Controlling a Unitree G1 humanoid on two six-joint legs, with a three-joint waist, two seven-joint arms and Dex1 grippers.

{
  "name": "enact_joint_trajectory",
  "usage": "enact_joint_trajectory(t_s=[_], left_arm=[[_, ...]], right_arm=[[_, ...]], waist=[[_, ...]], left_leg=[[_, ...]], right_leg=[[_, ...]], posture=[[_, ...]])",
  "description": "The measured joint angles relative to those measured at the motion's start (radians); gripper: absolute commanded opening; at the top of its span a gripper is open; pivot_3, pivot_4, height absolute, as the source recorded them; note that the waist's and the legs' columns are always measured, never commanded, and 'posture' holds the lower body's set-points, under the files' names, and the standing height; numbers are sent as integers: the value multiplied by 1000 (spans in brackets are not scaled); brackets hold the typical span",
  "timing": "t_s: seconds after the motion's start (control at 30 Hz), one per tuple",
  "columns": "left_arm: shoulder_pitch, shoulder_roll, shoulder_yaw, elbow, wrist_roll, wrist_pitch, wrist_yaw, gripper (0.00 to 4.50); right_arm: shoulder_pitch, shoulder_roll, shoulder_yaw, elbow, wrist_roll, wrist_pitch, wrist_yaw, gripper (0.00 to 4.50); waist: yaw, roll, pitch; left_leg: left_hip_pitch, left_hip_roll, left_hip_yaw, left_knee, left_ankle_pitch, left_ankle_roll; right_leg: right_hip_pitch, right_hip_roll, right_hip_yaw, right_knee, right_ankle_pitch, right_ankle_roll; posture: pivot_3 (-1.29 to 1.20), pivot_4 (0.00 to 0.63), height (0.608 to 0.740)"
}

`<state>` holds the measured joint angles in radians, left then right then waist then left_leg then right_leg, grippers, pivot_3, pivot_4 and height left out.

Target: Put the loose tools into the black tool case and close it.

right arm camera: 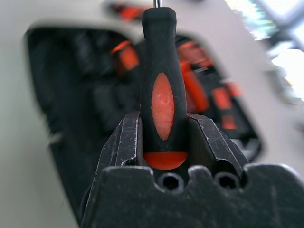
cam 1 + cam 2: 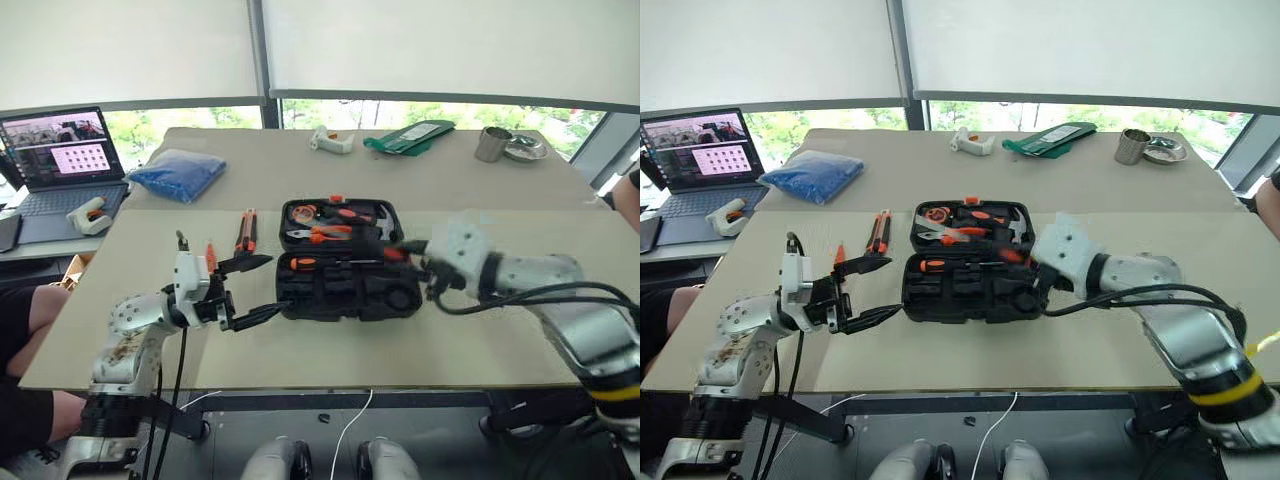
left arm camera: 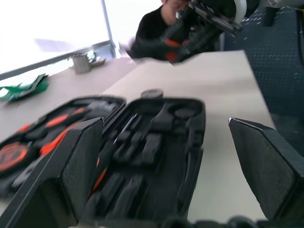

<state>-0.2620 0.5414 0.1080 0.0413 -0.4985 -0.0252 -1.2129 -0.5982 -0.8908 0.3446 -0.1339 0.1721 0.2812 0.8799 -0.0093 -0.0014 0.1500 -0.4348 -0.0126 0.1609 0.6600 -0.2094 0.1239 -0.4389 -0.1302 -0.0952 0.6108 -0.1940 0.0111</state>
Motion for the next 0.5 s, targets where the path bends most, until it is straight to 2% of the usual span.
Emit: enact_joint_trajectory(t_s=[0.17,0.5], left_arm=[[31,-1,3,-12,4,-2,25,4500],[82,-1,-5,-67,4,-3,47,4500]], right_arm=[[-131,55,118,256,-157,-169,150,1005],[-294,109,116,563,-260,-358,278,1005]], waist=[[5,-1,1],[1,-1,1]], left_leg=[[-3,-4,0,1,-1,1],[-3,-5,0,1,0,-1]], right_leg=[[-1,-4,-1,-1,4,4],[-2,-8,-2,0,5,5]], posture=[[0,150,740],[0,150,740]])
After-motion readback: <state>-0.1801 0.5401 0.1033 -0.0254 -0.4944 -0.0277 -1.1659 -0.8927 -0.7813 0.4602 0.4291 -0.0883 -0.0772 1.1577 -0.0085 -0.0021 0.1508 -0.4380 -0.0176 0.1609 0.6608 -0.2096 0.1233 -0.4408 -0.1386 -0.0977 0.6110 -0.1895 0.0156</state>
